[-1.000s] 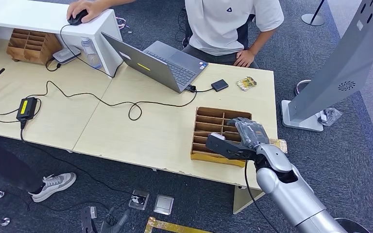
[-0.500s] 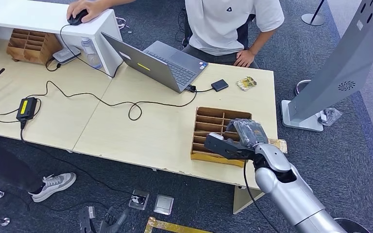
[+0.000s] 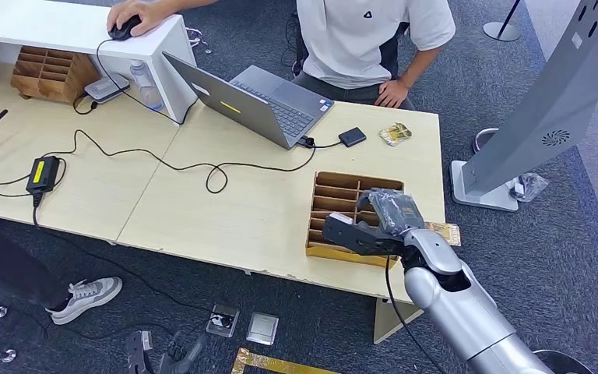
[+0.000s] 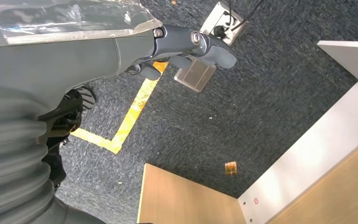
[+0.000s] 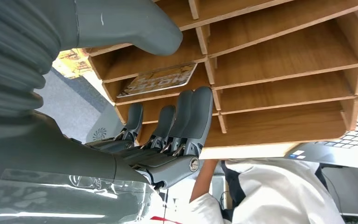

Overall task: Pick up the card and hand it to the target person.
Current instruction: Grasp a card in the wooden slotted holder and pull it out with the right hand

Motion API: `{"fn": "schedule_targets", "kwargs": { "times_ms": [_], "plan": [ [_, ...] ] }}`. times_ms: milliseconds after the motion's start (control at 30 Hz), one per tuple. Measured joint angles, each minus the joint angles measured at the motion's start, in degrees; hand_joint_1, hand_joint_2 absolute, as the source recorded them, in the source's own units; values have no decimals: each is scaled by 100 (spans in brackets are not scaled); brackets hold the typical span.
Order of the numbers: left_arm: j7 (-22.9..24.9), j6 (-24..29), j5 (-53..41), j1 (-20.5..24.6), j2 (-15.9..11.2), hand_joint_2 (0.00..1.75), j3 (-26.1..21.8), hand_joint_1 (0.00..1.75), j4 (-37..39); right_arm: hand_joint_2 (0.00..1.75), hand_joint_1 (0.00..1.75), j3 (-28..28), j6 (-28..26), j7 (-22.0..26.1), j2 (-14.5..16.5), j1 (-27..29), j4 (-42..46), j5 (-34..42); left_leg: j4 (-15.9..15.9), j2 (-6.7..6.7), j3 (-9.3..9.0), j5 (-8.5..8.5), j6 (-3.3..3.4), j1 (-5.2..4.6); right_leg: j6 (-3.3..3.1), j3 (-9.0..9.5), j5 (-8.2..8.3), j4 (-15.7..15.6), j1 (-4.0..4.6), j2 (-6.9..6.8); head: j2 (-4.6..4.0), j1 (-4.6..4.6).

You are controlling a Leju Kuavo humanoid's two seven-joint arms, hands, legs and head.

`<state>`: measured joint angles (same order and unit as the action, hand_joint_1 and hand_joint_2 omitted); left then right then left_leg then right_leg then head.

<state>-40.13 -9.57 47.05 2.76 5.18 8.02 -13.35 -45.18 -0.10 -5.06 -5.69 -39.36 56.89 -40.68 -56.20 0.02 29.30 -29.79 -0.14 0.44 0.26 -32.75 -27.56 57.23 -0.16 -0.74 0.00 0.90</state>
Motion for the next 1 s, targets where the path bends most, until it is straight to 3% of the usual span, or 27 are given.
{"fn": "schedule_targets", "kwargs": {
  "times_ms": [1000],
  "plan": [
    [0,-189,-82,0,-32,175,-108,0,17,175,99,-21,-60,58,117,-195,-521,108,0,0,-1,0,0,0,0,-1,0,0,0,0,0,1]
  ]
}}
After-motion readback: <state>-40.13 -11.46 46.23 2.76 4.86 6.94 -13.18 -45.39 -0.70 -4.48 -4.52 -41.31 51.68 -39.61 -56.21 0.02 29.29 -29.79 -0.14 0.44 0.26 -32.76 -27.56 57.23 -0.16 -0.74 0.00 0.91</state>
